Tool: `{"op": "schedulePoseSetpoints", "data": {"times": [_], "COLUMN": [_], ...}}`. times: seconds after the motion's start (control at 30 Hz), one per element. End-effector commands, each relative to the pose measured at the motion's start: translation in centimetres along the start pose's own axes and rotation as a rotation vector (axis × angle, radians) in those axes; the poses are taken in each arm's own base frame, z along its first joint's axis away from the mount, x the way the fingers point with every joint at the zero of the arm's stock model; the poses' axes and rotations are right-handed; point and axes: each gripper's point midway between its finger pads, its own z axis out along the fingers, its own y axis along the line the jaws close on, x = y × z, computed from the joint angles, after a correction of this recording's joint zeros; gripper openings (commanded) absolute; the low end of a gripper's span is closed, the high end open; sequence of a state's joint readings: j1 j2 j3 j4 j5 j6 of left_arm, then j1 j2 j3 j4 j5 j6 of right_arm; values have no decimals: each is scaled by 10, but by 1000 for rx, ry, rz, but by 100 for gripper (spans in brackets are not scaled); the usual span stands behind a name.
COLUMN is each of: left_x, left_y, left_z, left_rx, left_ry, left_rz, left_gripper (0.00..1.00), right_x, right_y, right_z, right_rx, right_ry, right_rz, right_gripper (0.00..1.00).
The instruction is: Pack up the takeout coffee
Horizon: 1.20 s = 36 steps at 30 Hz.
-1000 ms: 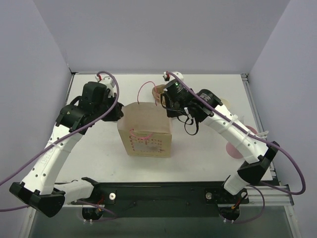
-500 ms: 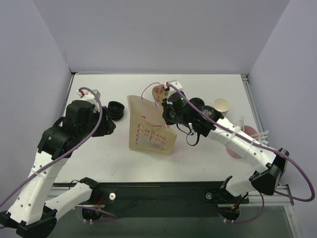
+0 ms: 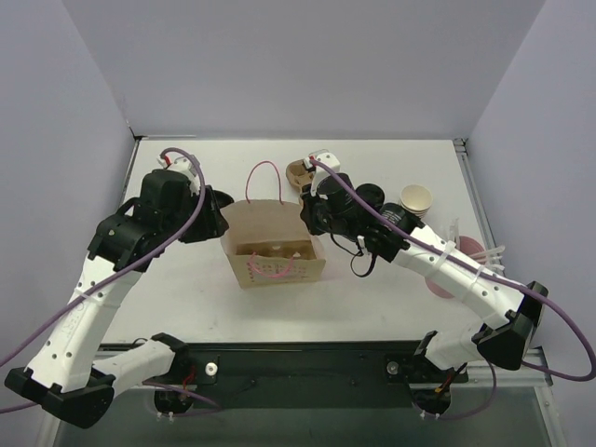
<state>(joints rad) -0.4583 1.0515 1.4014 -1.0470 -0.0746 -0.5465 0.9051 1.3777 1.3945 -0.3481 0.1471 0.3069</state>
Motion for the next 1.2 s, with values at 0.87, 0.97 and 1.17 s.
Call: {"op": "schedulePoseSetpoints", "data": {"times": [0.87,0.97,1.17], "left_x": [-25,-6,21], "left_y": [-34,-31,-25], "left_z": [3,-3,-10], "left_rx": [243,302,375], "left_ry": [-198,-222,-242], "left_rz": [178,210,270], "left_gripper": [0,0,0], "right_x": [-76,-87,-98], "right_y": [14,15,-6], "right_z": [-34,-56,-85], "right_rx": [-63,-98,-48], "right_ry": [-227,-271,-366], "right_rz": [-38,-8,39], "right_gripper": [45,54,58]}}
